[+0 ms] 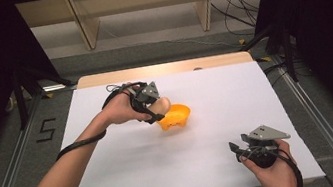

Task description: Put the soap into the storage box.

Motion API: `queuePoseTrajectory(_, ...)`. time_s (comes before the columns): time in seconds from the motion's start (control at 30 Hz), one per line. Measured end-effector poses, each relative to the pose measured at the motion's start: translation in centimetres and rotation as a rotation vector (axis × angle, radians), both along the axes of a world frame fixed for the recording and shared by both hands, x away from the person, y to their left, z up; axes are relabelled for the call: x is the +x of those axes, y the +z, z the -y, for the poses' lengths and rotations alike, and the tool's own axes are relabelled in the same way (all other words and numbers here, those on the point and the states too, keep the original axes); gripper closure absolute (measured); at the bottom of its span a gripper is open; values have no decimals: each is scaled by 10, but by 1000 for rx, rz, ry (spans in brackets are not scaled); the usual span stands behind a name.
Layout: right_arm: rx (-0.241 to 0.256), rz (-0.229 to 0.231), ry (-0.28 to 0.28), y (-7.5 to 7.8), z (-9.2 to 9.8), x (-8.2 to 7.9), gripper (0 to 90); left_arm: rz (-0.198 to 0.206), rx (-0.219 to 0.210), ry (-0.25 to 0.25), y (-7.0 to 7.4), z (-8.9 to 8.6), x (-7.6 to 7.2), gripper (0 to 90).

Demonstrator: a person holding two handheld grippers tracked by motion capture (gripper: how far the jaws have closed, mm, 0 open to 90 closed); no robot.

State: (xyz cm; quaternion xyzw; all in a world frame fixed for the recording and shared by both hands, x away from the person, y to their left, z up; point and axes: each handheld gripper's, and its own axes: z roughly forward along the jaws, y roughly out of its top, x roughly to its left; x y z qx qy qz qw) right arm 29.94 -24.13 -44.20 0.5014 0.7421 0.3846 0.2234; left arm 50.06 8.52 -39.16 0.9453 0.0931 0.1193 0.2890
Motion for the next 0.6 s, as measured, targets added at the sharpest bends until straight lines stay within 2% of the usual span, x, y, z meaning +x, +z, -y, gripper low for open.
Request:
queuePoseTrajectory(0.03,10,-19,-1,0,-1,-1,477,3,-25,10,-1,1,0,325)
queuePoseTrajectory(0.07,-3,-2,13,-1,2,0,477,1,-21,8,-1,2,0,324)
queuePoseTrajectory(0.13,-9,3,18,-1,3,1,477,-4,-26,12,-2,2,1,325)
queuePoseTrajectory(0.17,-28,15,20,0,4,0,477,6,-2,-7,-1,2,3,324)
queuePoseTrajectory(0.2,-11,0,20,0,3,0,477,5,-5,-3,-1,2,3,324)
queuePoseTrajectory(0.23,-13,3,19,0,4,-1,477,3,-4,-2,-1,2,3,325)
queuePoseTrajectory(0.27,-13,-3,17,0,4,-1,477,-3,-25,9,-2,3,3,325)
queuePoseTrajectory(0.3,-8,-12,3,0,3,-3,477,-6,-28,13,-2,4,3,325)
queuePoseTrajectory(0.33,-13,-4,13,0,4,-1,477,1,-26,9,-2,4,4,325)
queuePoseTrajectory(0.37,-26,12,12,0,5,-1,477,-7,-22,11,-2,4,4,324)
queuePoseTrajectory(0.4,-23,7,12,-1,5,-1,477,-6,-6,3,-2,4,5,325)
queuePoseTrajectory(0.43,9,-26,-12,0,2,-4,477,5,5,-6,-2,4,6,324)
queuePoseTrajectory(0.47,-1,-11,-5,0,3,-4,477,1,-5,1,-3,5,6,325)
queuePoseTrajectory(0.5,-1,-11,-5,0,3,-4,477,-7,1,0,-3,5,7,325)
queuePoseTrajectory(0.57,-2,-11,-4,0,3,-4,477,-15,-20,15,-6,8,6,325)
queuePoseTrajectory(0.6,-2,-11,-5,0,3,-4,477,-8,-13,11,-6,8,7,325)
